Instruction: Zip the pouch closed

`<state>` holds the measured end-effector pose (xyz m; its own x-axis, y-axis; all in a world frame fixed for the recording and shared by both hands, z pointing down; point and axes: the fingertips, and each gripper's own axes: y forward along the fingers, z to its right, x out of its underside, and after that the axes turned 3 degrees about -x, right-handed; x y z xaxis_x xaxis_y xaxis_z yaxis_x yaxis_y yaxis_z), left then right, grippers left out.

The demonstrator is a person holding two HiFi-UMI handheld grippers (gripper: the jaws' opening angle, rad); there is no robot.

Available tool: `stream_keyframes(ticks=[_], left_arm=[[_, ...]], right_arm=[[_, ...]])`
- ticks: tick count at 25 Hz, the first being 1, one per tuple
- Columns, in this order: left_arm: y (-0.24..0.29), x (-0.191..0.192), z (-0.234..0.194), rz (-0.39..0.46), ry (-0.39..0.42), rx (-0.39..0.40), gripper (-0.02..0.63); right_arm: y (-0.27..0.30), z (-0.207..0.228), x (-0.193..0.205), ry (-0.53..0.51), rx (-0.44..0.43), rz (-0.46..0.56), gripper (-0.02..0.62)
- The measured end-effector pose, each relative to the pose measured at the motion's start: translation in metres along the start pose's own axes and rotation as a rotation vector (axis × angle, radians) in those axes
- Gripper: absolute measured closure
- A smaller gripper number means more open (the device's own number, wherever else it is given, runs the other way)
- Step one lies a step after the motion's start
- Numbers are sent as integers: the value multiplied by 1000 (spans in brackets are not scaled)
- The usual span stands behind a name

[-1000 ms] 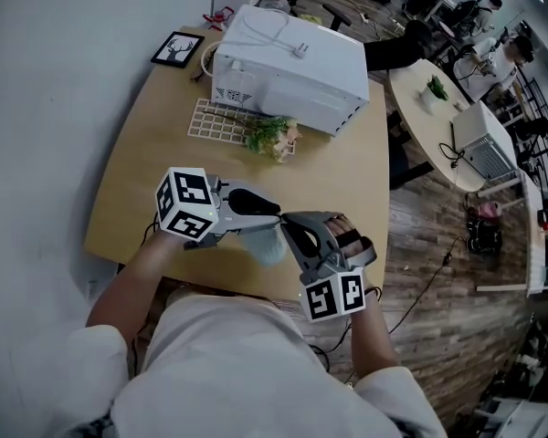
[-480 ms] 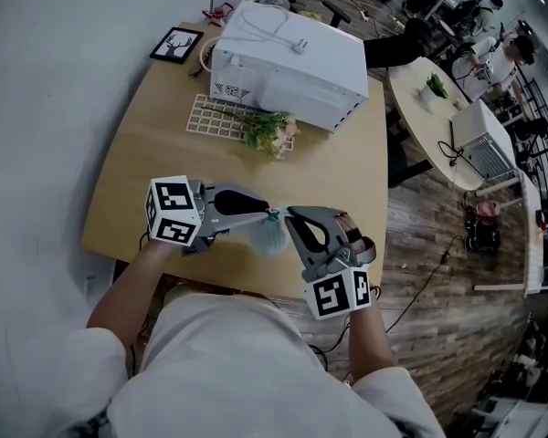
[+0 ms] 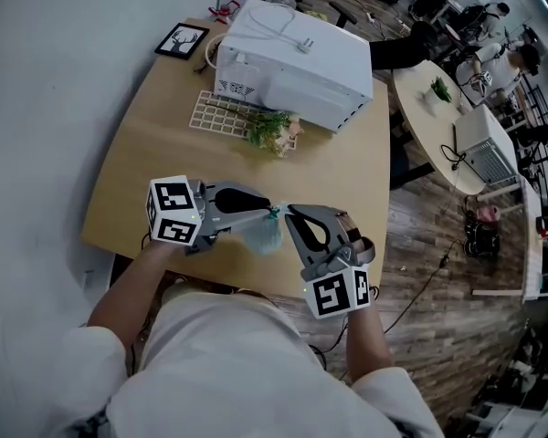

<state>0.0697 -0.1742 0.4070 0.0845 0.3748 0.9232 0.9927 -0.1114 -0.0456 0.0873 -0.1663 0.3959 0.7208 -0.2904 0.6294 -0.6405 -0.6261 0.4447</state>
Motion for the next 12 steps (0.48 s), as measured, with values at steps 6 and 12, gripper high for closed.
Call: stream_keyframes(ticks=[6, 12], left_arm=[[2, 3, 1, -72, 92, -26, 557], [2, 4, 1, -89, 115, -35, 558]], right_arm=[[-3, 1, 5, 58, 1, 11, 583], [-6, 4, 4, 105, 26, 37, 584]])
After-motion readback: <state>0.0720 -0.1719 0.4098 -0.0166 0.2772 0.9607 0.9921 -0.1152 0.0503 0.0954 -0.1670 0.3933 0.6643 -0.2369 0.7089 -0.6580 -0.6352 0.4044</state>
